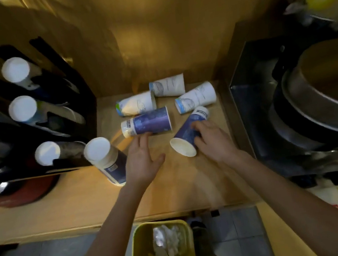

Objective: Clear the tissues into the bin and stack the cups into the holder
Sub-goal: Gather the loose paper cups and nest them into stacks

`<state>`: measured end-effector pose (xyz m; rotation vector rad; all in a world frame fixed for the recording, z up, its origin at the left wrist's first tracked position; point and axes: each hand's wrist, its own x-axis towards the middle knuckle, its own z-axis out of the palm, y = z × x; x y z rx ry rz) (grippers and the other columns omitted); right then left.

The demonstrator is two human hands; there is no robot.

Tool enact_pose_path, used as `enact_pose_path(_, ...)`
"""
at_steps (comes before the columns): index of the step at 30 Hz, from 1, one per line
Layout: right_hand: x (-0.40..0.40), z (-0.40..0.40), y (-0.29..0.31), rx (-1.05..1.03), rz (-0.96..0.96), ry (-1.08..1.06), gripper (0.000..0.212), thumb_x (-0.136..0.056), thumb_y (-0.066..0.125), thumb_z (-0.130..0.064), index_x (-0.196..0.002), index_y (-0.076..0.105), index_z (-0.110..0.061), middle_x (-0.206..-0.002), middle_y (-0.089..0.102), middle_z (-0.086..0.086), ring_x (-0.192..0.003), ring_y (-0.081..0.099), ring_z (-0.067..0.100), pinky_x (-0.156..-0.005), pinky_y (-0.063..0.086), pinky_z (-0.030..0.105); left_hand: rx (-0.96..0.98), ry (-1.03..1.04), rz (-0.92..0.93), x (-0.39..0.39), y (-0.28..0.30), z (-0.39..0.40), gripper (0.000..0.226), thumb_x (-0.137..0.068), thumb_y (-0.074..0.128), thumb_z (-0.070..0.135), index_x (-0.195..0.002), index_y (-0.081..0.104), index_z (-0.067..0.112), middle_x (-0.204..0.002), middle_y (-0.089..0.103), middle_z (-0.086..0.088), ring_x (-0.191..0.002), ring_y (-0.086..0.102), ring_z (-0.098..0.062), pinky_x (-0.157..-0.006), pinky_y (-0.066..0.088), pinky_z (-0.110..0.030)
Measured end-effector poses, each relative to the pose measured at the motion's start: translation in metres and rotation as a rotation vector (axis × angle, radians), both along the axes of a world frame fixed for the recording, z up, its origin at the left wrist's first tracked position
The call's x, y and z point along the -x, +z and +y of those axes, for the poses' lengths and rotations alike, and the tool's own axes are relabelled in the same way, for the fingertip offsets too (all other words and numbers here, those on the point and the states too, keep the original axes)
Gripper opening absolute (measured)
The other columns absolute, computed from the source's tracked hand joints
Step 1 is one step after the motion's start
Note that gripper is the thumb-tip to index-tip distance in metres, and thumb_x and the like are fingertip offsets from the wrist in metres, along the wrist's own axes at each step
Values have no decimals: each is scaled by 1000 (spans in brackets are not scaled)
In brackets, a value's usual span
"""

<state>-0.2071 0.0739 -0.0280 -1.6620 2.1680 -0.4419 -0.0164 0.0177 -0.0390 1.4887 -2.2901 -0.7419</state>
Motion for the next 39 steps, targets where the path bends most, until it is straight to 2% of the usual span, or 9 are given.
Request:
enact_pose_path(11, 17, -48, -45, -212, 421, 482, 75, -85, 55, -7, -147, 16, -22, -157, 18, 2, -145, 11, 21, -117, 8, 40, 81, -31, -330, 32, -41, -52, 87, -79, 66, 22, -147, 12, 13, -156, 15, -14, -144, 17, -30, -116, 20, -43)
enact_pose_path(13, 14, -47, -58, -170, 443, 490, 79, -78, 64, -13, -145, 24, -23, -154, 26, 2, -144, 18, 21, -117, 13, 40, 98, -31, -356, 33, -44, -64, 89, -79, 66, 21, -147, 9, 14, -158, 10, -14, -145, 12, -30, -117, 16, -44)
enact_pose_path(16, 9, -42, -73, -17, 473, 504, 76, -53, 82, -25, -124, 54, -20, -127, 61, 5, -120, 56, 22, -100, 44, 38, 100, -83, -389, 37, -47, -82, 91, -80, 64, 19, -147, 3, 13, -159, 2, -12, -147, 4, -27, -120, 13, -44)
enact_pose_path(19, 9, -34, -78, 152, 453, 524, 78, -50, 83, -29, -121, 53, -17, -120, 65, 7, -113, 61, 23, -95, 48, 39, 16, -81, -352, 42, -54, -95, 96, -76, 68, 23, -147, 3, 16, -159, 5, -9, -147, 4, -25, -119, 11, -45)
enact_pose_path(22, 15, -31, -63, 268, 288, 414, 92, -47, 86, -32, -127, 46, -15, -127, 60, 8, -123, 47, 21, -102, 44, 43, -27, -50, -380, 46, -63, -98, 95, -78, 68, 27, -147, 4, 19, -159, 8, -7, -147, 4, -24, -118, 9, -49)
enact_pose_path(27, -3, -17, -24, 413, -460, -224, 88, -53, 87, -29, -127, 40, -28, -125, 51, -6, -118, 47, 8, -97, 41, 24, 87, -46, -366, 47, -70, -97, 79, -82, 62, 16, -145, 16, 16, -154, 22, -10, -144, 16, -26, -117, 20, -48)
enact_pose_path(29, -9, -16, -20, 425, -663, -426, 90, -50, 87, -32, -126, 41, -27, -123, 53, -10, -115, 51, 8, -95, 46, 28, 132, -46, -348, 48, -71, -99, 75, -79, 64, 14, -142, 24, 14, -149, 31, -12, -140, 25, -28, -115, 26, -47)
enact_pose_path(35, 2, -11, -25, 355, -709, -498, 89, -54, 87, -26, -125, 34, -32, -110, 47, -27, -103, 50, -7, -83, 41, 11, 61, -27, -405, 50, -74, -112, 69, -74, 69, 22, -132, 34, 11, -130, 48, -16, -119, 45, -32, -103, 36, -45)
enact_pose_path(39, 7, -4, -33, 316, -677, -488, 90, -56, 87, -25, -128, 33, -29, -120, 45, -15, -111, 45, 1, -81, 37, 8, 53, -17, -380, 49, -77, -103, 73, -73, 71, 21, -133, 32, 11, -129, 48, -17, -117, 47, -33, -101, 37, -45)
